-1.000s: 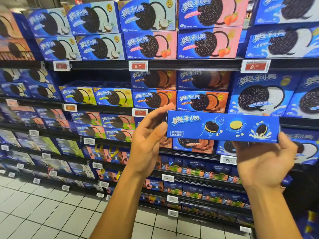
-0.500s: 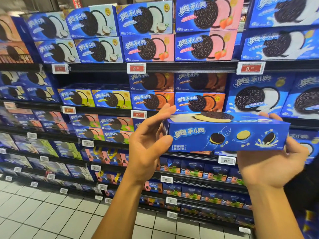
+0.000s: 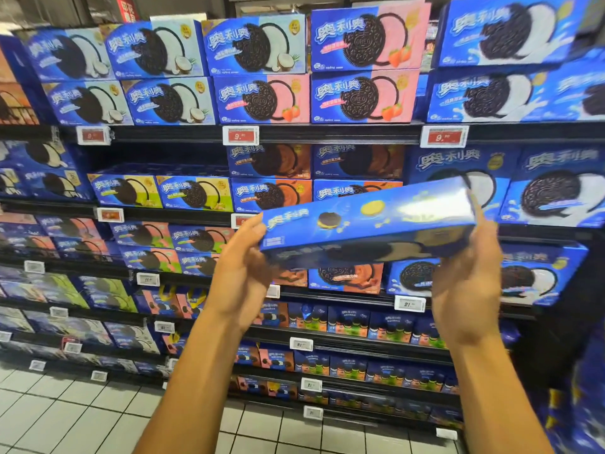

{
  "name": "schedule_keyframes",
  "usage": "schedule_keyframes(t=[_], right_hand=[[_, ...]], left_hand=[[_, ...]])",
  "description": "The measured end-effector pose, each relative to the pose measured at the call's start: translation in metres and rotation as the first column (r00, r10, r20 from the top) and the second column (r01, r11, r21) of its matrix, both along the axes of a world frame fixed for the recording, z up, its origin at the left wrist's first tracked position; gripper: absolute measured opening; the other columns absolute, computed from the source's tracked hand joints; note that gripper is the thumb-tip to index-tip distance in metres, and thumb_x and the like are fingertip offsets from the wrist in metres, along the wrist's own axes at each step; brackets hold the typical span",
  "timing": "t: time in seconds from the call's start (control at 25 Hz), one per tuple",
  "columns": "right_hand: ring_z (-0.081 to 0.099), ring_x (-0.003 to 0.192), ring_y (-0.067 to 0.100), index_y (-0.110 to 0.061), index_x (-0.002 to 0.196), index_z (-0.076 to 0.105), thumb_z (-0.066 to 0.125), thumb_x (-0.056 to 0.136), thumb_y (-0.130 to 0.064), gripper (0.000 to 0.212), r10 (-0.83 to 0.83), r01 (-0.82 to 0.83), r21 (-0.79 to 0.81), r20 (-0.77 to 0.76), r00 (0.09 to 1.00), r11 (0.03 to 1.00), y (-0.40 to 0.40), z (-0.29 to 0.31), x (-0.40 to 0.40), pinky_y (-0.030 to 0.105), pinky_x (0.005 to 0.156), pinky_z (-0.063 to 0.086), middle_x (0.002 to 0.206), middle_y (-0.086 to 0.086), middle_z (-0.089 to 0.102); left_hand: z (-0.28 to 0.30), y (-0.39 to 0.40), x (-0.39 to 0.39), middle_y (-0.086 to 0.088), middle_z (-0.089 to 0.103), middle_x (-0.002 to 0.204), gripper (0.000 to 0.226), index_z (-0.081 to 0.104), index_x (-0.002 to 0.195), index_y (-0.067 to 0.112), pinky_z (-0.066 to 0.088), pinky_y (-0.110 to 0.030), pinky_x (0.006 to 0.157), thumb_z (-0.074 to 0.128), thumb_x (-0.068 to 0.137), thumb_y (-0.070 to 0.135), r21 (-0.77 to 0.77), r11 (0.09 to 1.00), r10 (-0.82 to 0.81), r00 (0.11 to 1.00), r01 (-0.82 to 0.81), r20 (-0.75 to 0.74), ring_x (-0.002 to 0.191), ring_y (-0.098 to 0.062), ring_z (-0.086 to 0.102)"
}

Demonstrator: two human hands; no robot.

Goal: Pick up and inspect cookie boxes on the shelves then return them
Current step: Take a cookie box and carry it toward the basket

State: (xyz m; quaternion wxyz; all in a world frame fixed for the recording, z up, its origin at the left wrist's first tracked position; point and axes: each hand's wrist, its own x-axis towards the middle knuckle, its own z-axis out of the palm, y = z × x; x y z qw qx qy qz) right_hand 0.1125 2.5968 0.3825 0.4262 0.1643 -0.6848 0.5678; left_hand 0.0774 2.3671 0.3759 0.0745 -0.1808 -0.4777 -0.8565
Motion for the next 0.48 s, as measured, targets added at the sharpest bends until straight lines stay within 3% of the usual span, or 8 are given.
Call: schedule_keyframes(t=[0.04,0.08,0.12,0.2,0.24,0.36,0.48], right_hand=[[0.039,0.107,-0.035,-0.063,0.132,0.042,0.034,0.103,-0.004,0.066,0.029,-0.028,-0.013,0.039,0.999,1.0,0.001,0.004,-0.001,0.0,0.1,0.031,0.113,-0.053,0.051],[0.039,0.116,-0.03,-0.059,0.135,0.041,0.032,0.108,-0.028,0.042,0.048,-0.05,0.029,0.061,0.997,0.998,0.001,0.006,-0.004,0.011,0.11,0.029,0.121,-0.044,0.053],[0.039,0.127,-0.02,-0.051,0.136,0.039,0.031,0.104,-0.049,0.033,0.091,-0.093,0.028,0.078,0.993,0.995,0.005,0.006,-0.007,0.026,0.117,0.027,0.131,-0.029,0.052],[0.038,0.142,0.012,-0.042,0.139,0.043,0.038,0.098,-0.052,0.043,0.199,-0.198,-0.025,0.03,0.98,0.98,0.005,0.005,-0.004,0.046,0.119,0.028,0.144,-0.002,0.046],[0.038,0.142,0.018,-0.044,0.139,0.045,0.041,0.096,-0.046,0.043,0.214,-0.214,-0.03,0.006,0.977,0.976,0.005,0.003,-0.002,0.044,0.118,0.03,0.145,-0.001,0.044],[0.04,0.138,0.011,-0.044,0.14,0.045,0.045,0.096,-0.04,0.044,0.207,-0.206,0.048,-0.022,0.978,0.977,0.001,0.002,0.004,0.022,0.111,0.034,0.143,-0.006,0.044],[0.036,0.139,0.004,-0.038,0.141,0.043,0.044,0.099,-0.048,0.044,0.154,-0.152,0.073,-0.026,0.988,0.986,0.006,0.005,0.008,0.013,0.109,0.029,0.145,-0.014,0.042]], left_hand=[[-0.003,-0.002,-0.004,-0.007,0.07,0.113,0.025,0.069,0.108,0.017,0.057,-0.042,0.077,0.058,0.087,0.025,0.049,0.998,-0.04,0.999,0.038,0.028,0.099,-0.021,0.067],[-0.005,-0.004,-0.007,-0.008,0.071,0.114,0.025,0.07,0.106,0.017,0.057,-0.043,0.078,0.058,0.087,0.026,0.088,0.994,-0.063,0.997,0.059,0.046,0.1,-0.022,0.067],[-0.008,-0.006,-0.009,-0.009,0.07,0.115,0.026,0.071,0.106,0.017,0.056,-0.046,0.082,0.057,0.087,0.027,0.129,0.99,-0.061,0.996,0.052,0.07,0.102,-0.024,0.067],[-0.013,-0.007,-0.016,-0.012,0.068,0.116,0.032,0.066,0.112,0.013,0.051,-0.051,0.091,0.052,0.088,0.029,0.188,0.982,-0.042,0.993,0.021,0.109,0.107,-0.029,0.063],[-0.015,-0.007,-0.02,-0.012,0.068,0.115,0.033,0.064,0.114,0.013,0.051,-0.048,0.09,0.051,0.088,0.03,0.212,0.977,-0.037,0.993,0.012,0.114,0.105,-0.029,0.062],[-0.015,-0.009,-0.023,-0.009,0.069,0.11,0.032,0.064,0.113,0.013,0.056,-0.037,0.078,0.046,0.093,0.031,0.241,0.97,-0.052,0.994,0.026,0.101,0.095,-0.023,0.065],[-0.013,-0.005,-0.019,-0.008,0.07,0.108,0.033,0.068,0.109,0.015,0.056,-0.036,0.076,0.042,0.097,0.031,0.206,0.978,-0.04,0.996,0.023,0.079,0.094,-0.023,0.066]])
